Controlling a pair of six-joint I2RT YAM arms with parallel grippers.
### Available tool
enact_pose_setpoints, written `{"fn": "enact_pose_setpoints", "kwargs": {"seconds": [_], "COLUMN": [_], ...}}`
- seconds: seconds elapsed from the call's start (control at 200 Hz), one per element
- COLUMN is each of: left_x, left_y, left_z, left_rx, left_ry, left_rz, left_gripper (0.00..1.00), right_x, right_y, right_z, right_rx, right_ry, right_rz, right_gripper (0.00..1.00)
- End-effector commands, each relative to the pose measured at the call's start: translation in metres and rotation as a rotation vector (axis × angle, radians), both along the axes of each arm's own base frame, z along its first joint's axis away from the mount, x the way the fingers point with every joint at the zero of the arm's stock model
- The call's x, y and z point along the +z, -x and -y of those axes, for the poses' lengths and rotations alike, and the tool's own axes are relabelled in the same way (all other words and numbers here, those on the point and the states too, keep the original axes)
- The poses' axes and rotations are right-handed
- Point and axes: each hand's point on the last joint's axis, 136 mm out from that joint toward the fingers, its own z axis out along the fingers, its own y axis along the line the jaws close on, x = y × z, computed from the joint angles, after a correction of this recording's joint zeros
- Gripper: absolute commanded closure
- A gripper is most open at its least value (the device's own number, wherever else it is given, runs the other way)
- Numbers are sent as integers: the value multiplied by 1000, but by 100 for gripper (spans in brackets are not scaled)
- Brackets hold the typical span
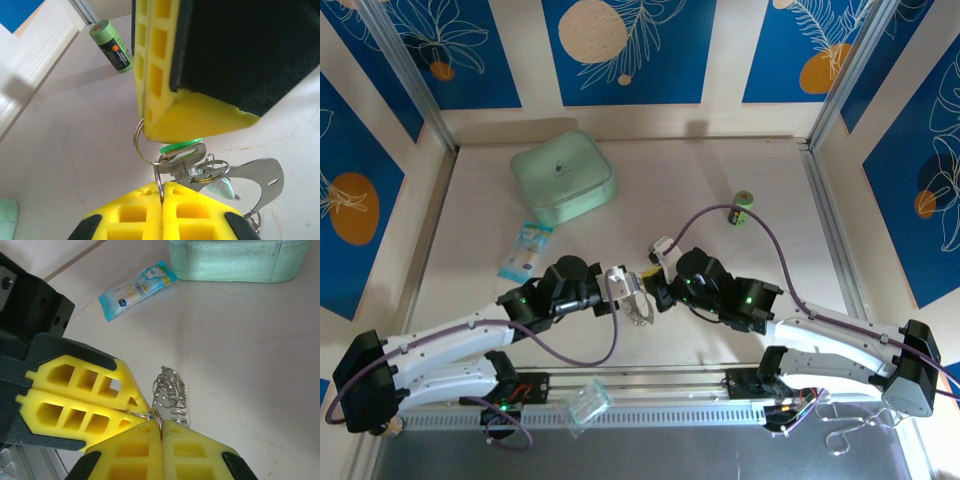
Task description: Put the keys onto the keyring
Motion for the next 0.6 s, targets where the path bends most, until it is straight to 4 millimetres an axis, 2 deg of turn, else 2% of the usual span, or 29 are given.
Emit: {"fn": "enact_pose_setpoints", "kwargs": {"seconds": [0.0, 0.12, 0.185, 0.29, 0.4, 0.475, 0.595], "left_x": [17, 19, 19, 17, 15, 18, 22], "left_y": [12, 12, 13, 14, 13, 14, 15], "left_z": [14, 15, 15, 16, 16, 18, 19], "left_rx": [-28, -3, 3, 10, 8, -8, -34], "left_ry": [97, 123, 124, 118, 123, 141, 170], "left_rz": [-95, -160, -194, -238, -275, -301, -356], "left_gripper": [100, 100, 100, 100, 100, 100, 100], "right_x": [9, 11, 14, 29, 40, 35, 14], "right_y": [-5, -6, 1, 15, 11, 9, 13], "right_z": [5, 12, 10, 6, 17, 21, 23], "right_rx": [-3, 6, 66, 181, 183, 217, 322], "right_ry": [-1, 20, 24, -6, 20, 86, 221], "right_rz": [62, 84, 101, 191, 316, 385, 450], "right_gripper": [100, 100, 100, 100, 100, 100, 100]}}
